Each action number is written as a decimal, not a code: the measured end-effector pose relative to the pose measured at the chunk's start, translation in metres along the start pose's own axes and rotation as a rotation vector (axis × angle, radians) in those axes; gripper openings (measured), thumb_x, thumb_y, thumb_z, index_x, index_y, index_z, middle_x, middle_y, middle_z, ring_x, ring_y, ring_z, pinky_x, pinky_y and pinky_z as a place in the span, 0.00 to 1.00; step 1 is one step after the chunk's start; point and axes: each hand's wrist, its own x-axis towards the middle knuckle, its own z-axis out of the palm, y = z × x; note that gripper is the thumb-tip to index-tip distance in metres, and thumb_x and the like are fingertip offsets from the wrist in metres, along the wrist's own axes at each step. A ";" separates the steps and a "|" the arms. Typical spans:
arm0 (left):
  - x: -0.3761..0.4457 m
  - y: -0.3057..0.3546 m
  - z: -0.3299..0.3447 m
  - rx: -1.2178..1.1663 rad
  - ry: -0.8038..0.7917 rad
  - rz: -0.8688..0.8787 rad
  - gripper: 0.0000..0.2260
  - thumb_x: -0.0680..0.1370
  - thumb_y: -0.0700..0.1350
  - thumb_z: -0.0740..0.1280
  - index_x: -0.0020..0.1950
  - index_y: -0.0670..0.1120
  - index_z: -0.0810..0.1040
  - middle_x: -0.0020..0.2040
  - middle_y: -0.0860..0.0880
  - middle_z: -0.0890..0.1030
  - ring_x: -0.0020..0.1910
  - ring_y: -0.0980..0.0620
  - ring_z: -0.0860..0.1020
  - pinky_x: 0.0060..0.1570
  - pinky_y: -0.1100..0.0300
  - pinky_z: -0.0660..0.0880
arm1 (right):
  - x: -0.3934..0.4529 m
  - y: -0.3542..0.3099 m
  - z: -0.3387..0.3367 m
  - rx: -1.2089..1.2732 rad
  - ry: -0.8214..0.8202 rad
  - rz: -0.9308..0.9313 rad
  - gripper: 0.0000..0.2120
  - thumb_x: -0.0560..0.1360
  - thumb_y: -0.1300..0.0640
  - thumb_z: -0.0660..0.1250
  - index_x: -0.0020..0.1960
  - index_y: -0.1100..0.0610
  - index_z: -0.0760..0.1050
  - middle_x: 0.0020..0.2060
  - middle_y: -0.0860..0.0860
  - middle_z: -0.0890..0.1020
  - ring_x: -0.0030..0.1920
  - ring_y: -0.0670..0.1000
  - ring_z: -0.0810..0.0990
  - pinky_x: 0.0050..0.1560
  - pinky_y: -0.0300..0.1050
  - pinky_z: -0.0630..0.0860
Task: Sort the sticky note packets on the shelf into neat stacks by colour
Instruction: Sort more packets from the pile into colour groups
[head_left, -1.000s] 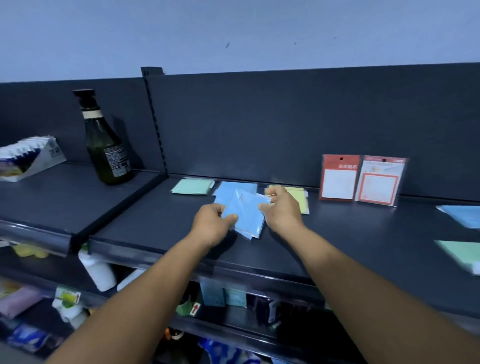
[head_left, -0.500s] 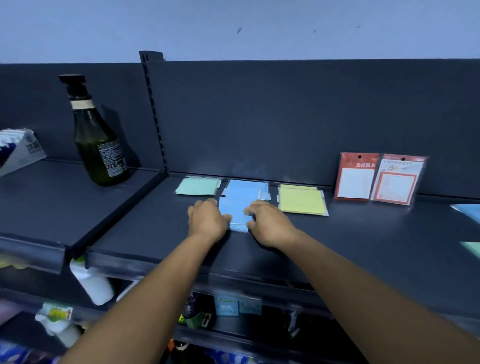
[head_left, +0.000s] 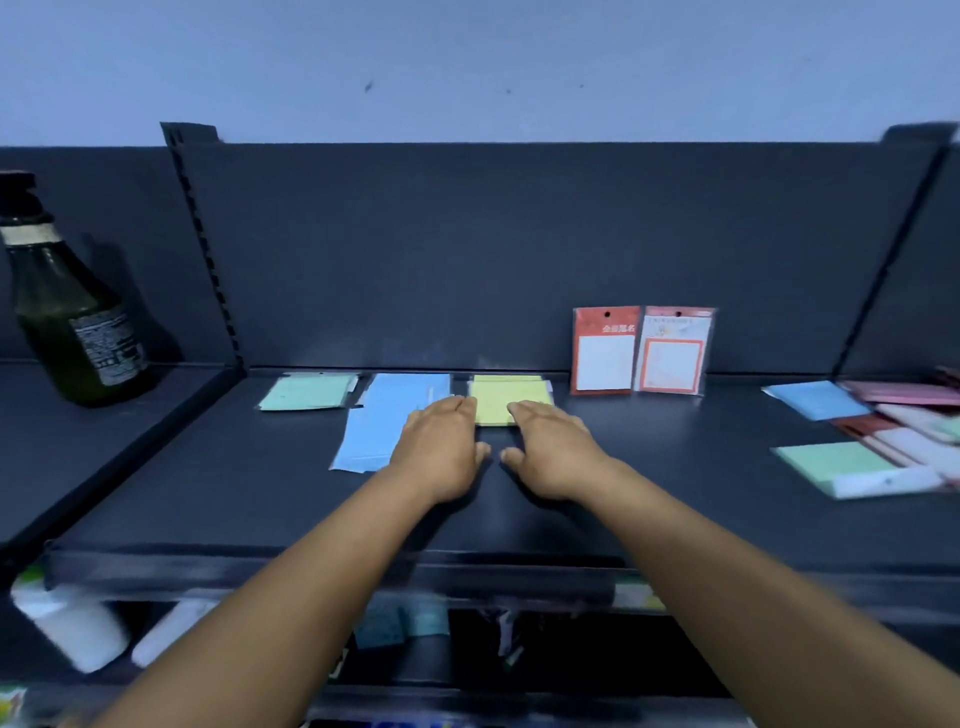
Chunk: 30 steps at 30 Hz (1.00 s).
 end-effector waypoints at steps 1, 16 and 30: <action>0.001 0.011 0.002 0.006 -0.006 0.027 0.28 0.80 0.50 0.61 0.77 0.43 0.56 0.76 0.46 0.61 0.75 0.48 0.58 0.72 0.55 0.55 | -0.006 0.010 -0.004 -0.010 0.002 0.018 0.30 0.79 0.47 0.60 0.76 0.57 0.56 0.75 0.53 0.61 0.75 0.53 0.58 0.72 0.49 0.56; 0.022 0.184 0.043 0.047 -0.099 0.228 0.31 0.80 0.55 0.61 0.77 0.43 0.55 0.77 0.45 0.59 0.76 0.48 0.58 0.72 0.55 0.56 | -0.092 0.172 -0.044 -0.041 -0.002 0.214 0.32 0.79 0.45 0.59 0.77 0.57 0.51 0.77 0.52 0.56 0.77 0.52 0.50 0.74 0.51 0.50; 0.058 0.326 0.084 0.066 -0.168 0.269 0.24 0.81 0.55 0.56 0.74 0.44 0.63 0.72 0.45 0.67 0.70 0.46 0.67 0.68 0.54 0.64 | -0.148 0.315 -0.085 -0.032 0.043 0.355 0.26 0.79 0.48 0.58 0.74 0.55 0.59 0.73 0.52 0.64 0.74 0.53 0.59 0.71 0.52 0.56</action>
